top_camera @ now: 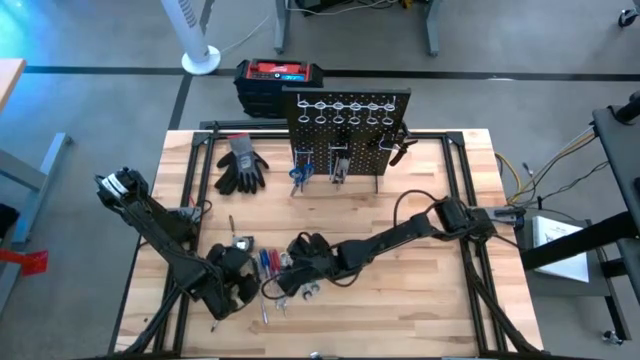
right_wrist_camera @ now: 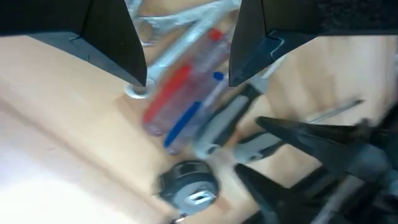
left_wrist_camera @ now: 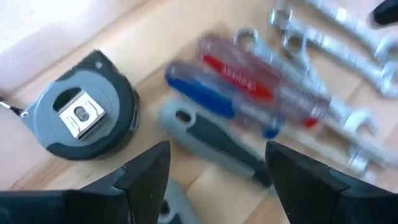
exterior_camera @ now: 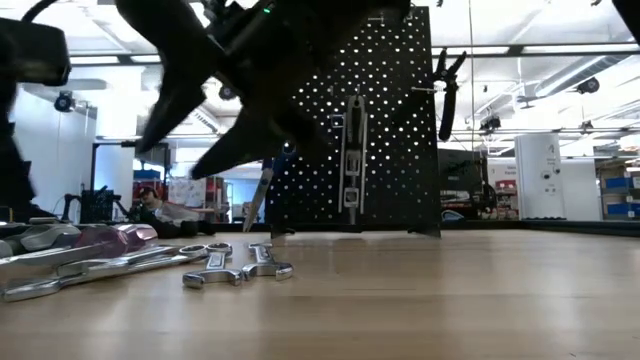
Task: Hang tools onto peg board
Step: Hang the grey screwdriver on the pegboard
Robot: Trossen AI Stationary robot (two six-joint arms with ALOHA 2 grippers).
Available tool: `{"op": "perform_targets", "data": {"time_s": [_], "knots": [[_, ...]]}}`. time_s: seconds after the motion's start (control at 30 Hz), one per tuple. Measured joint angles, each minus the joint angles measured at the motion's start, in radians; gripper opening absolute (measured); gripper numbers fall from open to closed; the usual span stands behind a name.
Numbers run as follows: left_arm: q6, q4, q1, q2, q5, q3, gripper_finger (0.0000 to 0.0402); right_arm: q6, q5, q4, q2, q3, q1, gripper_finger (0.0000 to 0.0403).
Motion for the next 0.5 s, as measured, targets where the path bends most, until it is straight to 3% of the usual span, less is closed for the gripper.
{"op": "perform_targets", "data": {"time_s": [0.23, 0.5], "knots": [[-0.233, -0.012, 0.011, 0.004, -0.035, -0.019, 0.0272, -0.015, 0.078, -0.123, -0.092, -0.029, 0.015, 0.0227], [-0.37, 0.013, 0.052, 0.084, 0.055, -0.021, 0.0295, -0.039, 0.174, -0.195, -0.162, -0.111, 0.043, 0.0247]]}}
